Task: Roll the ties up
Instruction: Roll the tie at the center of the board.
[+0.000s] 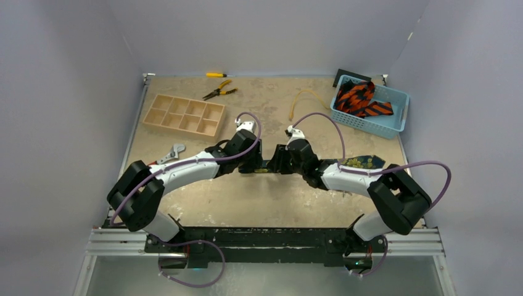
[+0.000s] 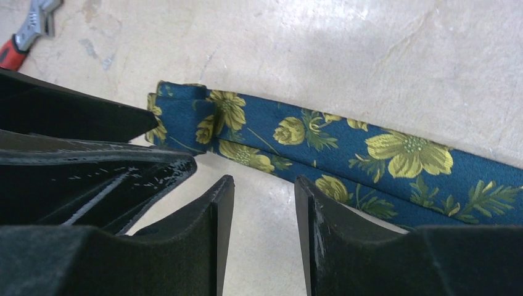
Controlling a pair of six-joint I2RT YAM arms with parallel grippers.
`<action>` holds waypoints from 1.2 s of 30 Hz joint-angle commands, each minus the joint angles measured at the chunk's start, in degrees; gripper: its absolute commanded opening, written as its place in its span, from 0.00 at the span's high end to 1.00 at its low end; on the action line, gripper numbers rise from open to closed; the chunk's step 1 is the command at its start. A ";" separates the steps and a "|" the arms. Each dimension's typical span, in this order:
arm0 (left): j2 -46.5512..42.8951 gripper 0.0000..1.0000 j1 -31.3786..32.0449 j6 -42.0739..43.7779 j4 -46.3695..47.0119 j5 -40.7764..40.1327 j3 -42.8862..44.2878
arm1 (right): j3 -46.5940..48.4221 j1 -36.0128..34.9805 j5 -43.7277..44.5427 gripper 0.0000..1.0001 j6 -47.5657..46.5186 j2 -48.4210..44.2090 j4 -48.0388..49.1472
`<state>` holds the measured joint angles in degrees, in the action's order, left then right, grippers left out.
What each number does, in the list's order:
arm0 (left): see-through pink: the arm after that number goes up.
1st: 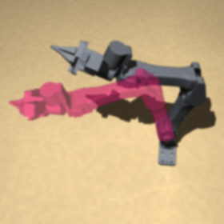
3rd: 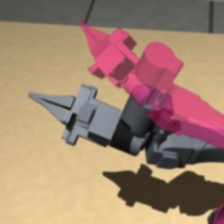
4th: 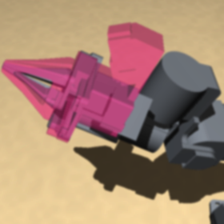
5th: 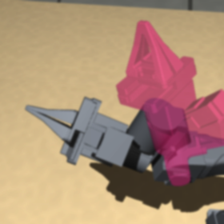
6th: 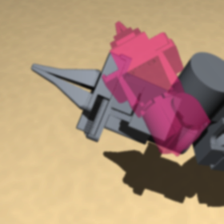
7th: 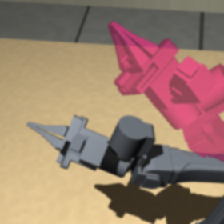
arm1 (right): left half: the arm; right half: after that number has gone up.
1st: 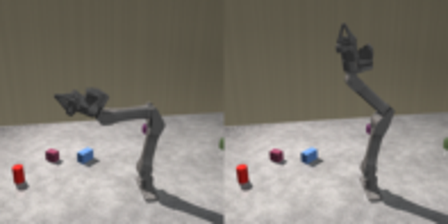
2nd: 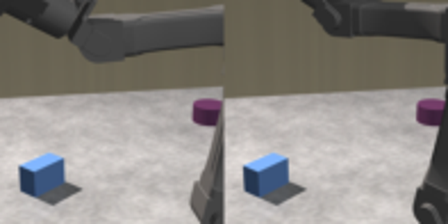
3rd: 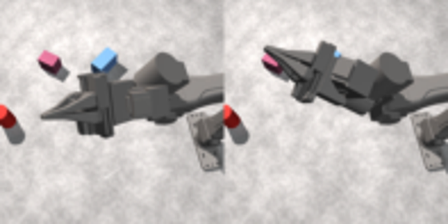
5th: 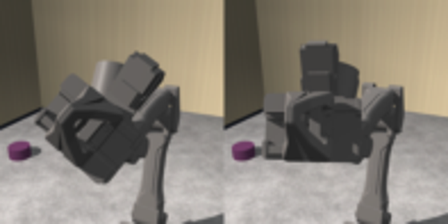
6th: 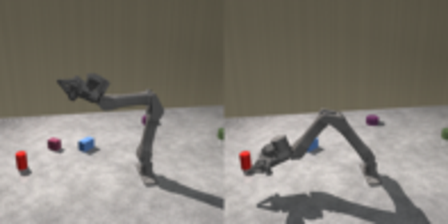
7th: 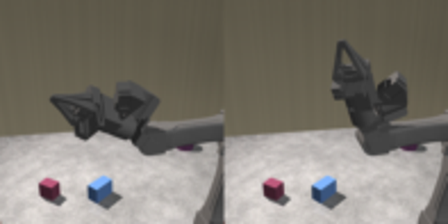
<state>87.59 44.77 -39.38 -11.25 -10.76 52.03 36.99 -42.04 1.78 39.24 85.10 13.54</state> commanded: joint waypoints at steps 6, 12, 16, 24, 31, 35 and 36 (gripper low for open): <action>-3.78 0.45 0.24 0.44 -0.24 -1.98 1.86 | 1.58 0.17 -4.32 0.52 -2.04 -0.89 5.70; -8.76 0.44 0.09 0.88 -2.63 -5.23 1.45 | 5.24 0.12 -6.48 0.47 -1.22 2.59 5.86; -11.37 0.43 -0.16 0.98 -1.89 -6.62 -0.54 | 7.96 0.14 -7.68 0.47 -0.76 5.16 6.00; -14.66 0.42 -1.72 -1.54 -2.89 -10.31 -3.86 | 13.41 -1.37 -6.31 0.46 -2.06 8.17 1.85; -20.98 0.41 -10.00 -5.60 1.64 -5.84 -12.13 | 16.31 -2.10 -3.62 0.47 -3.57 11.82 -1.50; -21.66 0.40 -12.74 -6.49 4.76 -2.29 -15.43 | 16.62 -2.17 -2.51 0.49 -3.97 13.46 -1.98; -21.30 0.40 -12.99 -6.56 5.55 -1.34 -15.85 | 16.70 -2.15 -2.50 0.49 -4.00 13.88 -2.07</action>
<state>66.72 33.21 -44.03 -11.07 -16.56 38.11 51.81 -44.03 -2.83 36.84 98.15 13.17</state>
